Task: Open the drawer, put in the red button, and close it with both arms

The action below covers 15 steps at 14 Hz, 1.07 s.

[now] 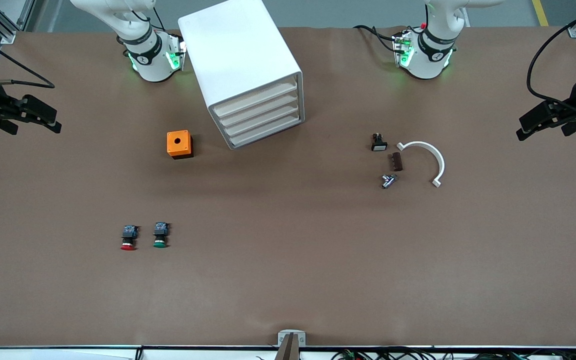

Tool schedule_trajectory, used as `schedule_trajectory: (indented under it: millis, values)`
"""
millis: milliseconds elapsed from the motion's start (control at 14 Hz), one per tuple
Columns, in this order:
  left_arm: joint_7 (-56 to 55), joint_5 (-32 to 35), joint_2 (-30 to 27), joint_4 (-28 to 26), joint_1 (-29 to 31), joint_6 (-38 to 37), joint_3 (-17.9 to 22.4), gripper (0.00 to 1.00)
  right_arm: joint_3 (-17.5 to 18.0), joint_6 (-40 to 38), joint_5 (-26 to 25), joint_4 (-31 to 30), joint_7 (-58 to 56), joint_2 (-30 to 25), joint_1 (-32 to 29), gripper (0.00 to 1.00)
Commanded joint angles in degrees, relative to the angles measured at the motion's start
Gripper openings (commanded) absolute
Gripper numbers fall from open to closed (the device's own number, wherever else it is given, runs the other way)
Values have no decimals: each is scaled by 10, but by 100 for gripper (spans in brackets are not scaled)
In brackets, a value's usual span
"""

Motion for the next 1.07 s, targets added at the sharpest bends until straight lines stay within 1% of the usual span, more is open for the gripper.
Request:
schedule_trajectory:
  millis: [0,356,427,997]
  values:
    - [13,7,-11,-13,1,11,0,100,-1,6,-17,-13,5,-16,3,100]
    - [9,5,-5,-14,4,5,2,100,-1,9,-23,-13,6,-16,4,100]
    - [7,5,1,-16,12,-2,2,100,-1,9,-23,-13,6,-16,4,100]
    - [1,7,95,-10,6,4,1,100,-2,3,-18,-8,9,-12,2,100]
